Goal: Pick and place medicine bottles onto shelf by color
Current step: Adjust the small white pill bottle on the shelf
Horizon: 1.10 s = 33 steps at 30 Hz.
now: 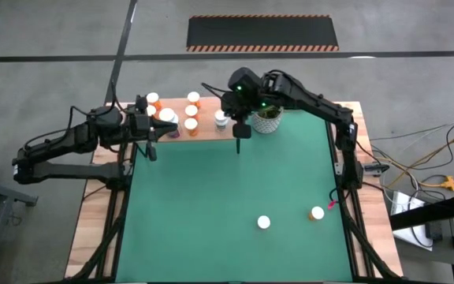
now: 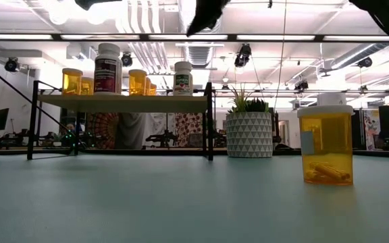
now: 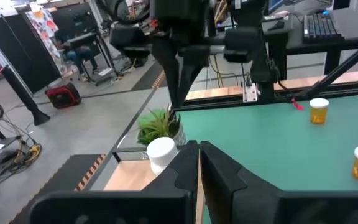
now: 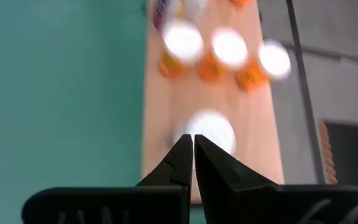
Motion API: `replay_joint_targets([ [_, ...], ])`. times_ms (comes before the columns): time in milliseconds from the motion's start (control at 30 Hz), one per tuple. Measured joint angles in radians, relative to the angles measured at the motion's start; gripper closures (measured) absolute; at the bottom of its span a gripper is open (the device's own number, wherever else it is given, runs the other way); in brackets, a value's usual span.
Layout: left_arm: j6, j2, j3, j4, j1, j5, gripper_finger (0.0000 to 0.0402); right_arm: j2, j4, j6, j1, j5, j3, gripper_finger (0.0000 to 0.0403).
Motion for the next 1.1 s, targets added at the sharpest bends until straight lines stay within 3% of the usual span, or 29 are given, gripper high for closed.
replay_joint_targets([
  [100, -0.002, -0.006, 0.000, -0.002, 0.000, 0.000, 0.0402, 0.002, -0.062, -0.006, -0.022, 0.049, 0.000, 0.0392],
  [400, -0.001, -0.018, -0.003, -0.003, 0.000, 0.001, 0.0402, 0.047, -0.084, 0.024, -0.099, 0.049, -0.041, 0.0392],
  [767, 0.000, -0.020, -0.007, -0.004, 0.001, 0.001, 0.0402, 0.079, 0.023, 0.020, -0.111, -0.037, -0.146, 0.0392],
  [1100, 0.022, -0.020, -0.007, -0.004, 0.001, 0.001, 0.0402, 0.079, 0.071, 0.029, -0.103, -0.084, -0.152, 0.0392],
])
